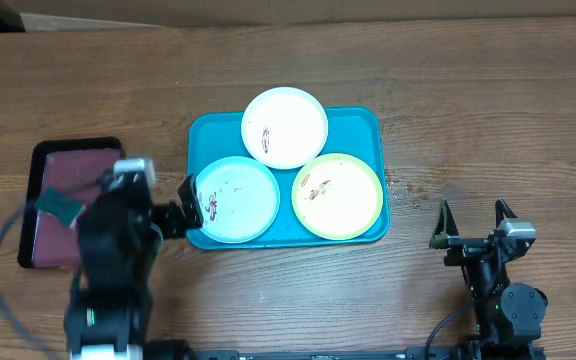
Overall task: Clean dirty plates on tray and stack at the side
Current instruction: 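Move the left gripper over the maroon basin toward the green sponge, then lower the left gripper and grasp the green sponge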
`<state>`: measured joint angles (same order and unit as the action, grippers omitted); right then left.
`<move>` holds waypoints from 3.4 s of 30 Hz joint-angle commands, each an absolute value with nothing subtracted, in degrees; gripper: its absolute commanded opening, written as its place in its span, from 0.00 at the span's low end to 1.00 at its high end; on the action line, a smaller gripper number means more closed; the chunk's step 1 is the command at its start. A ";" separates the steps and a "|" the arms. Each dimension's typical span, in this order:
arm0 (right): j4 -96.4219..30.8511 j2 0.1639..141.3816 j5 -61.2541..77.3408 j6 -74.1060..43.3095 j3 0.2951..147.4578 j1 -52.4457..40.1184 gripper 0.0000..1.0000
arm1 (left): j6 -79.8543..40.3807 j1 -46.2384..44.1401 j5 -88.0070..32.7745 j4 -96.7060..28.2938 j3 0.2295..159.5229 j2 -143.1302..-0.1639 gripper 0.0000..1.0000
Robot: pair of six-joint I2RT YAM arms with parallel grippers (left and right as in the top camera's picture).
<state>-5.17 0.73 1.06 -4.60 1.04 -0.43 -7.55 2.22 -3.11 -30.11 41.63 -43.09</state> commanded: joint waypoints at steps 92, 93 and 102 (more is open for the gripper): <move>-4.84 0.32 0.69 -4.45 0.47 -0.69 1.00 | -26.96 39.97 6.59 -34.85 72.93 -113.45 0.44; -4.84 0.34 0.69 -4.45 0.47 -0.69 1.00 | -26.96 39.99 6.61 -34.79 72.93 -113.47 0.81; -4.84 0.34 0.69 -4.45 0.47 -0.69 1.00 | -26.94 40.01 6.63 -30.94 72.90 -113.47 1.00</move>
